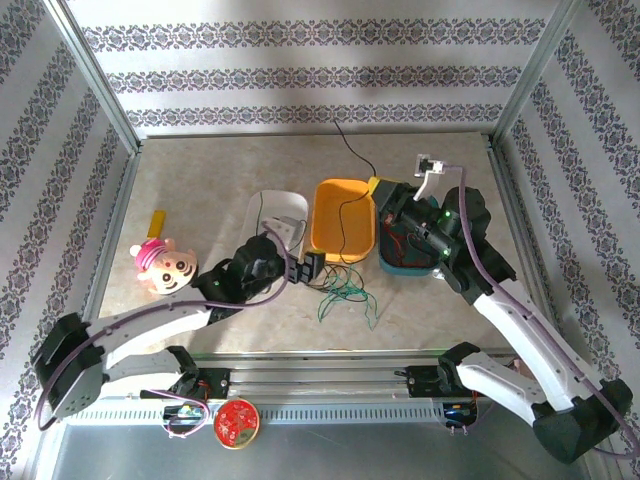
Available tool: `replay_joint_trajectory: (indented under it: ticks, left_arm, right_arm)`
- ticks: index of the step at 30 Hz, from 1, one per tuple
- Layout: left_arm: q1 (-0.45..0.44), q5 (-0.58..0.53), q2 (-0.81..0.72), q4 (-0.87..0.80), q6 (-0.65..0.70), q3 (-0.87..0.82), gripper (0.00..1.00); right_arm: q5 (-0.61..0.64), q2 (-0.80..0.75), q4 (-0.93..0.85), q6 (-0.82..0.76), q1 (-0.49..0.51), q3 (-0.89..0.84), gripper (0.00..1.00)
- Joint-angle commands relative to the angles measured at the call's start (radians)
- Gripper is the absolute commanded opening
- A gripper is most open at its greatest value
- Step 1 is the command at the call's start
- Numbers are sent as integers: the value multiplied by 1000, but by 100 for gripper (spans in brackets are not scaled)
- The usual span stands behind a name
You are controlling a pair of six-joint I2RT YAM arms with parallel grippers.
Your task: Untangle the cables
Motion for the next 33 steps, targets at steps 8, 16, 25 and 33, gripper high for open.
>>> replay_joint_trajectory:
  ticks: [8, 16, 25, 33]
  left_arm:
    - [-8, -570, -209, -186, -96, -8, 94]
    - [-8, -633, -227, -300, -179, -12, 94]
    - [-8, -646, -234, -309, -175, -15, 94]
    - [-8, -642, -238, -316, -172, -9, 94]
  right_arm:
    - [-72, 210, 164, 33, 108, 125, 0]
    - [-137, 411, 247, 61, 152, 216, 0]
    - [-139, 499, 318, 130, 131, 299, 2]
    - [28, 509, 297, 212, 127, 202, 2]
